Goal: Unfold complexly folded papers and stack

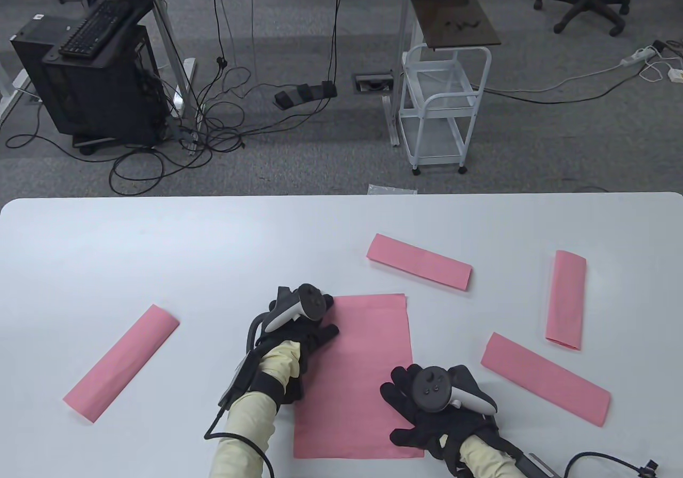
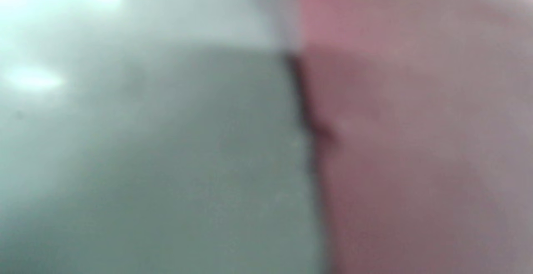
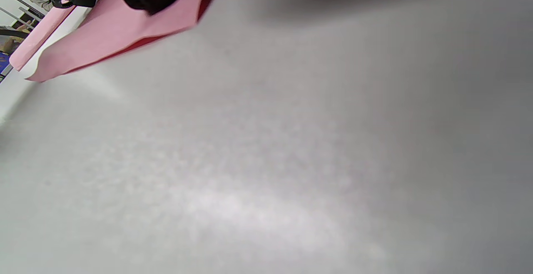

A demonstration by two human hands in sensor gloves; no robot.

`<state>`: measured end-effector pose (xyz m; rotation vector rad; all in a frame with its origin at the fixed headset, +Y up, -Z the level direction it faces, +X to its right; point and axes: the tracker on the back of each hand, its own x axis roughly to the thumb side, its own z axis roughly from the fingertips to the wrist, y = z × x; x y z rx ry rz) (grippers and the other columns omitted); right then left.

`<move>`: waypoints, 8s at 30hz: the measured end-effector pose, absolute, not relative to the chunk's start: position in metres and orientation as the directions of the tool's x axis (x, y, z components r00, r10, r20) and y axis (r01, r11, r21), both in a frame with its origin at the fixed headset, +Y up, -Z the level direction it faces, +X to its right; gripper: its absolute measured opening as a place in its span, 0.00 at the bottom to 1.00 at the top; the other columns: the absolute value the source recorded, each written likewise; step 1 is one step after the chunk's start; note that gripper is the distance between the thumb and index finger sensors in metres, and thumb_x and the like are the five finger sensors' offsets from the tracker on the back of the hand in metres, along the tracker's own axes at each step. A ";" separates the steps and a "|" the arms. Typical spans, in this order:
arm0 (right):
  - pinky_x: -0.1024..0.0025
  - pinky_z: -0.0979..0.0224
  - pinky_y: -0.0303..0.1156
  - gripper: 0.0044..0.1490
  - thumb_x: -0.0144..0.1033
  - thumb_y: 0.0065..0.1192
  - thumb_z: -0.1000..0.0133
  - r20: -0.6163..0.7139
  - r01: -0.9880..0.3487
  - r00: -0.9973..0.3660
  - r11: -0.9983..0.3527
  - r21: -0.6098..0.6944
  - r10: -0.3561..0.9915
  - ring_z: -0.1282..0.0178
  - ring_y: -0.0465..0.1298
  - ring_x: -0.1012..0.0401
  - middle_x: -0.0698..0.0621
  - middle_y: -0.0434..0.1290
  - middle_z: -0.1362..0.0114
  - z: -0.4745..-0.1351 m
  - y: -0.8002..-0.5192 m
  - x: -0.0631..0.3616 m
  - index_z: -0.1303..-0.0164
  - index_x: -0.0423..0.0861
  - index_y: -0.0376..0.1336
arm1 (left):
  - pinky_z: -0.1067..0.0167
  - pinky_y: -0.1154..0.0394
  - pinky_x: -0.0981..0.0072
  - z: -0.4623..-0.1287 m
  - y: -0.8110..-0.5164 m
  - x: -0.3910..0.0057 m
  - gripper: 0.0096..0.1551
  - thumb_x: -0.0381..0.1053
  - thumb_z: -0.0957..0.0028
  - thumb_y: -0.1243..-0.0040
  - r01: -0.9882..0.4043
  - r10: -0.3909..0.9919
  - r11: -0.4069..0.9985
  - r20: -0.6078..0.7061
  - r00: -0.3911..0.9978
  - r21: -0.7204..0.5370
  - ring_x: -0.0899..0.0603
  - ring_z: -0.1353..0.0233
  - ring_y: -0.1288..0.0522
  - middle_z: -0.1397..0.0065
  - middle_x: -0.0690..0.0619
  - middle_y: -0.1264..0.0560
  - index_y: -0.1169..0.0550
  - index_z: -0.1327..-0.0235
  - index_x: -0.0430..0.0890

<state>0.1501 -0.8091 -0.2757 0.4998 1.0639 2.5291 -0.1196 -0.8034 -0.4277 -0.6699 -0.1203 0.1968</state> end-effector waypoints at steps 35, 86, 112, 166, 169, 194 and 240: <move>0.48 0.22 0.18 0.54 0.51 0.61 0.47 -0.431 -0.433 -0.863 -0.828 0.357 0.265 0.16 0.26 0.54 0.55 0.28 0.14 -0.303 -0.777 0.312 0.22 0.63 0.32 | 0.33 0.78 0.37 -0.253 -0.729 -0.116 0.41 0.67 0.39 0.61 -0.369 0.452 0.866 0.217 0.865 -0.337 0.39 0.19 0.78 0.18 0.55 0.75 0.62 0.21 0.62; 0.44 0.22 0.18 0.50 0.53 0.50 0.38 0.069 -0.807 0.430 0.348 0.477 0.900 0.13 0.25 0.56 0.58 0.31 0.10 -0.294 -0.723 0.128 0.27 0.73 0.22 | 0.29 0.30 0.51 -0.266 -0.755 -0.158 0.20 0.55 0.40 0.44 -0.971 0.981 -0.166 -0.133 -0.144 -0.175 0.49 0.35 0.20 0.37 0.58 0.21 0.30 0.36 0.55; 0.39 0.22 0.52 0.24 0.40 0.62 0.45 0.126 -0.993 -0.052 -0.064 0.095 0.991 0.49 0.76 0.48 0.48 0.79 0.55 -0.314 -0.729 0.190 0.47 0.38 0.71 | 0.29 0.35 0.41 -0.278 -0.744 -0.170 0.21 0.51 0.39 0.46 -0.853 0.898 0.428 0.039 0.437 -0.298 0.43 0.40 0.20 0.42 0.51 0.21 0.25 0.32 0.56; 0.38 0.21 0.47 0.24 0.39 0.62 0.46 -0.121 -0.964 -0.223 -0.201 0.174 0.967 0.41 0.76 0.49 0.47 0.81 0.56 -0.402 -0.724 0.188 0.49 0.36 0.73 | 0.24 0.46 0.33 -0.275 -0.762 -0.196 0.18 0.44 0.41 0.45 -0.755 0.883 0.458 0.146 0.445 -0.470 0.32 0.21 0.33 0.18 0.40 0.35 0.20 0.43 0.61; 0.38 0.21 0.47 0.24 0.39 0.62 0.46 -0.118 -0.960 -0.242 -0.220 0.175 0.963 0.41 0.77 0.49 0.47 0.81 0.56 -0.401 -0.726 0.185 0.49 0.37 0.73 | 0.24 0.42 0.37 -0.273 -0.767 -0.189 0.21 0.46 0.42 0.43 -0.742 0.912 0.391 0.124 0.390 -0.544 0.39 0.28 0.23 0.26 0.47 0.25 0.22 0.36 0.52; 0.38 0.20 0.46 0.24 0.40 0.62 0.45 -0.142 -0.953 -0.278 -0.254 0.164 0.950 0.40 0.76 0.49 0.47 0.81 0.55 -0.404 -0.732 0.178 0.48 0.37 0.73 | 0.26 0.70 0.38 -0.268 -0.757 -0.174 0.19 0.51 0.42 0.41 -0.584 0.669 0.739 0.274 0.691 -0.335 0.35 0.19 0.74 0.16 0.55 0.71 0.23 0.38 0.56; 0.52 0.27 0.11 0.52 0.60 0.51 0.47 0.452 0.049 -0.807 -0.720 0.693 0.380 0.20 0.16 0.62 0.64 0.20 0.17 -0.277 -0.805 0.075 0.22 0.66 0.29 | 0.38 0.88 0.43 -0.268 -0.812 -0.141 0.57 0.79 0.50 0.59 0.007 0.290 0.692 0.287 0.913 -0.722 0.43 0.28 0.92 0.28 0.63 0.89 0.78 0.32 0.67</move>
